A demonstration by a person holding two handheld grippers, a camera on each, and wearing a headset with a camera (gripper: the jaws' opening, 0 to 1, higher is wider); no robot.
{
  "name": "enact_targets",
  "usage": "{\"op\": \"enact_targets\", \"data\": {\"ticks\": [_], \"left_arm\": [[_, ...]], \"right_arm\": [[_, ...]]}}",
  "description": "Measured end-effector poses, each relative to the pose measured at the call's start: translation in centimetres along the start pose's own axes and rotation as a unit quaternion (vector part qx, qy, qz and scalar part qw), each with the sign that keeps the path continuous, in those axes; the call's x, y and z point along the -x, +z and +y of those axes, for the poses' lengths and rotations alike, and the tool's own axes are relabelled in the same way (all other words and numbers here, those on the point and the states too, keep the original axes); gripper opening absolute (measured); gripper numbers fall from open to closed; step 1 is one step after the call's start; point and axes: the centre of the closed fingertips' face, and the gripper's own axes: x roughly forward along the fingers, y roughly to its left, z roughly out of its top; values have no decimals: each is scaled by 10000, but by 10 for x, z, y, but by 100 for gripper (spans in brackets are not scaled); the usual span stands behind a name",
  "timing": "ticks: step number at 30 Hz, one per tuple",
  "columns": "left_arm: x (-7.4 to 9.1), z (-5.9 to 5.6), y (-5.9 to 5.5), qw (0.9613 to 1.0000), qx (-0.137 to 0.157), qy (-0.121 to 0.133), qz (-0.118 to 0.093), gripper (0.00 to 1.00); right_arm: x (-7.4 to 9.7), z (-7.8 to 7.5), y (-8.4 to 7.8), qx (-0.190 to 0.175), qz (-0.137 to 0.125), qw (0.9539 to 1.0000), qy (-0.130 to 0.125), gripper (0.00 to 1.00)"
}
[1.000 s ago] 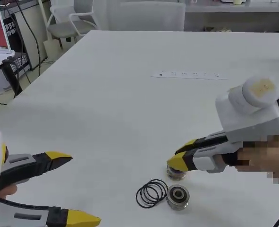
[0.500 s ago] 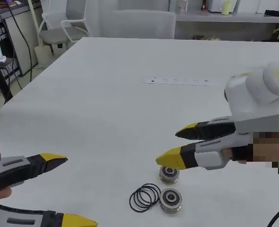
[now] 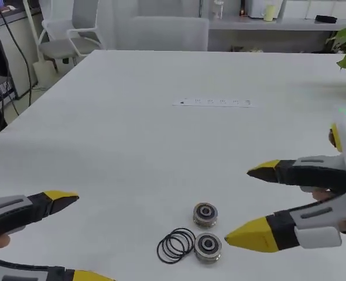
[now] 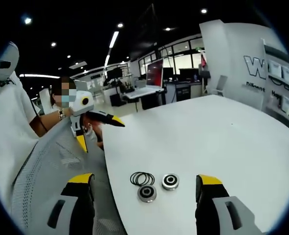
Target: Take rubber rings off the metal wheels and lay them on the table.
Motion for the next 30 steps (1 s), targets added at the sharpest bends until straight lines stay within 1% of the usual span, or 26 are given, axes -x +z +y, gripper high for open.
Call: {"op": "enact_targets", "data": {"ticks": [2, 3, 6, 8, 9, 11, 13, 15, 18, 21, 23, 25, 30], "left_arm": [[0, -1, -1, 10000, 1, -50, 13, 91], [-1, -1, -2, 10000, 0, -66, 37, 92], [-2, 0, -2, 10000, 12, -52, 33, 96], [-2, 1, -3, 10000, 17, -46, 28, 97], [-2, 2, -3, 10000, 15, -42, 36, 98], [-2, 2, -5, 10000, 14, -43, 62, 99], [-3, 2, -6, 9999, 18, -63, 79, 99], [-3, 1, -6, 9999, 30, -73, 86, 99], [-4, 1, -8, 9999, 63, -111, 104, 99], [-5, -1, -12, 9997, 99, -145, 173, 99], [-4, -1, -11, 9997, 113, -148, 158, 99], [-4, -1, -11, 9997, 134, -134, 146, 99], [-4, -1, -13, 9996, 154, -105, 191, 99]], "right_arm": [[6, -3, -8, -93, -20, 9999, -140, 85], [9, -4, -12, -120, -42, 9998, -160, 85], [14, -4, -24, -478, -198, 9985, -202, 88], [17, -4, -33, -546, -205, 9979, -276, 91], [17, -5, -38, -577, -172, 9976, -337, 92], [20, -9, -51, -632, -12, 9966, -525, 93], [22, -11, -58, -745, -6, 9951, -658, 96], [23, -11, -63, -827, -4, 9939, -736, 98], [23, -11, -70, -896, 38, 9926, -815, 99], [23, -10, -80, -918, 207, 9916, -888, 99], [23, -8, -85, -899, 274, 9914, -915, 99], [24, -8, -87, -932, 302, 9909, -925, 99], [26, -10, -91, -961, 385, 9894, -1016, 99]]}}
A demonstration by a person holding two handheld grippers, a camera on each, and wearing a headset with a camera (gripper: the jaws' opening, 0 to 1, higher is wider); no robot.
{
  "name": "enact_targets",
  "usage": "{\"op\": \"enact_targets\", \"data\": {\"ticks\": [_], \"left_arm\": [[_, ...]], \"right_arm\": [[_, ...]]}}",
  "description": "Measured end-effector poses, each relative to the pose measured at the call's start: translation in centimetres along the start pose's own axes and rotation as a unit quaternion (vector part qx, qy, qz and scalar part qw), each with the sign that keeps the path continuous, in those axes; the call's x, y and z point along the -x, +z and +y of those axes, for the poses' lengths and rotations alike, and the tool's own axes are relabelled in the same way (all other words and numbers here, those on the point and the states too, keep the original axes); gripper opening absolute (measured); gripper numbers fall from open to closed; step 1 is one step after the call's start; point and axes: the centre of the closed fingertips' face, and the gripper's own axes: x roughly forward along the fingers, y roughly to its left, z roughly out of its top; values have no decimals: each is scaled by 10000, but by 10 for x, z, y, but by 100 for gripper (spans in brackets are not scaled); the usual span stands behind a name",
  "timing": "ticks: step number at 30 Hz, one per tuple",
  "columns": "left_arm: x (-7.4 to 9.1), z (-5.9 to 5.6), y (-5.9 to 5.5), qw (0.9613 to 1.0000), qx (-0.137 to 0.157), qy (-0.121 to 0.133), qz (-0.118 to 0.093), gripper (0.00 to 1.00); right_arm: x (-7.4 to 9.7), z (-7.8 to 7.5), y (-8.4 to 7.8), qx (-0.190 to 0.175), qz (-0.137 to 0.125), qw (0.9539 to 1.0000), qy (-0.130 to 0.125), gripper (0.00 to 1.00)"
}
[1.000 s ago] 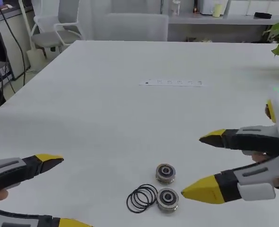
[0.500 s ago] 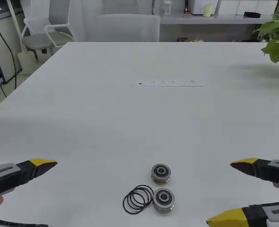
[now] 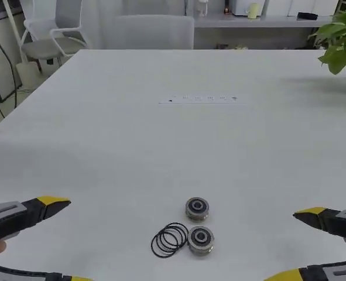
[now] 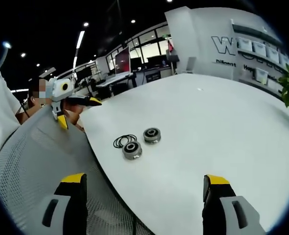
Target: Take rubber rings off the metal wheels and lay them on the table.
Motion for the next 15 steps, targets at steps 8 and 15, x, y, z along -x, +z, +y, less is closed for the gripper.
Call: {"op": "enact_targets", "data": {"ticks": [8, 15], "left_arm": [[1, 3, -4, 9999, 94, 70, 37, 99], [2, 5, -8, 9997, 163, 143, 145, 97]], "right_arm": [[0, -1, -11, 3, 232, 9997, -64, 97], [1, -1, -14, 11, 304, 9995, -102, 95]]}}
